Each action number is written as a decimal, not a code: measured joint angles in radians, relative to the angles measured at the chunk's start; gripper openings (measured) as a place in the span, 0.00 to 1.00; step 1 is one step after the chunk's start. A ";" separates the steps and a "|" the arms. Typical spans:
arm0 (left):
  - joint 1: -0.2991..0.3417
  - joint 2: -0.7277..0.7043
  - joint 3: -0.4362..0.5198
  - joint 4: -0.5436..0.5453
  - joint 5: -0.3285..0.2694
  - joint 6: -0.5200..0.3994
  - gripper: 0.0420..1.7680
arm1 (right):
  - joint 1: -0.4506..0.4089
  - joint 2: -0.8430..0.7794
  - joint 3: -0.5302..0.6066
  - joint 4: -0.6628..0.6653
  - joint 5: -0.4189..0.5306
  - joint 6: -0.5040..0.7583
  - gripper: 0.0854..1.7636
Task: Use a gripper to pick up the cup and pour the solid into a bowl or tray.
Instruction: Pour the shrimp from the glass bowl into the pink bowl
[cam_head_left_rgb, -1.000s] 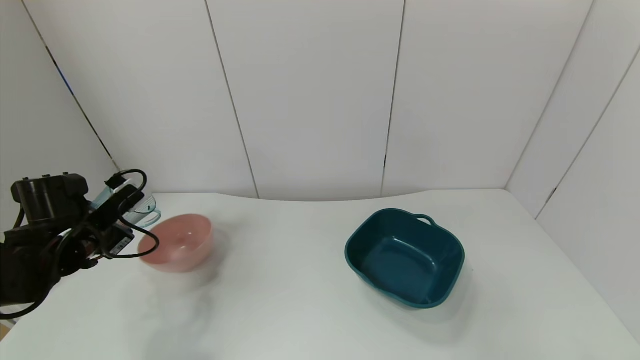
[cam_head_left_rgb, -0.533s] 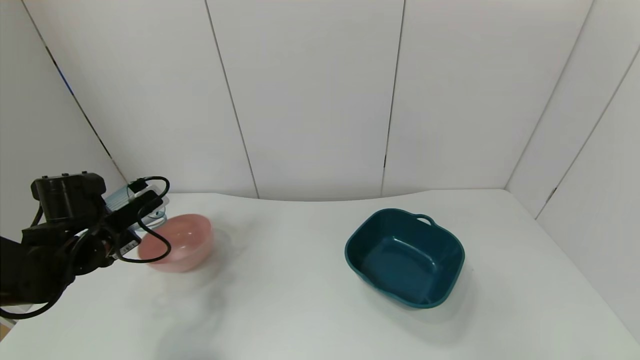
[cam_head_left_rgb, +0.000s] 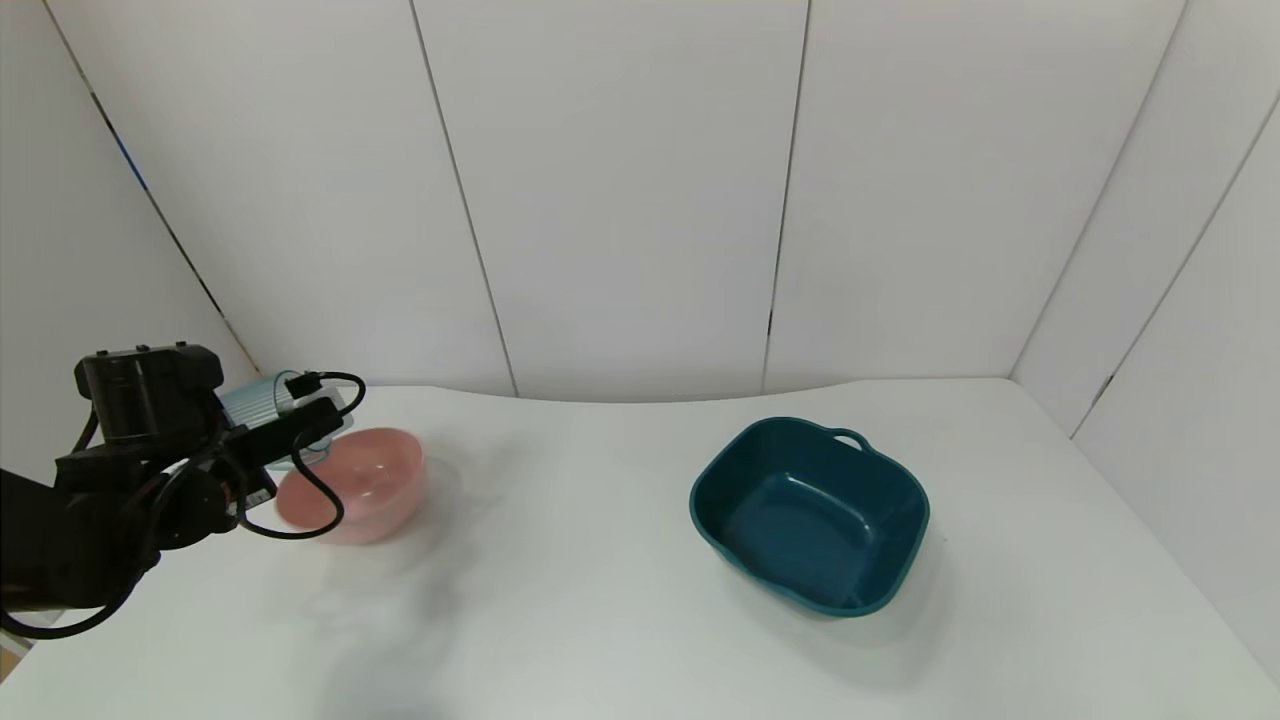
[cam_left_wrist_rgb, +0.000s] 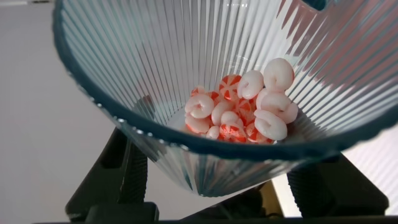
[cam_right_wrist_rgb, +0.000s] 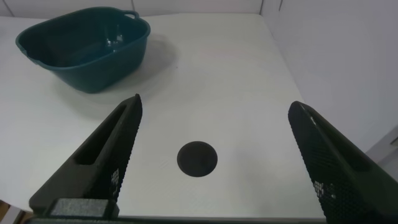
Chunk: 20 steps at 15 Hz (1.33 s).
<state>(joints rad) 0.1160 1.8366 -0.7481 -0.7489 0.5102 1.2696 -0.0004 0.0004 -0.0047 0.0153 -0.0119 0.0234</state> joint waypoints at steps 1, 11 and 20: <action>0.000 0.001 -0.001 -0.001 0.012 0.023 0.70 | 0.000 0.000 0.000 0.000 0.000 0.000 0.97; -0.001 0.008 -0.004 -0.001 0.044 0.204 0.70 | 0.000 0.000 0.000 0.000 0.000 0.000 0.97; -0.051 0.008 -0.013 0.000 0.152 0.320 0.70 | 0.000 0.000 0.000 0.000 0.000 0.000 0.97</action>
<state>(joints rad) 0.0649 1.8449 -0.7615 -0.7494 0.6619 1.5898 -0.0004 0.0004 -0.0047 0.0153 -0.0115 0.0238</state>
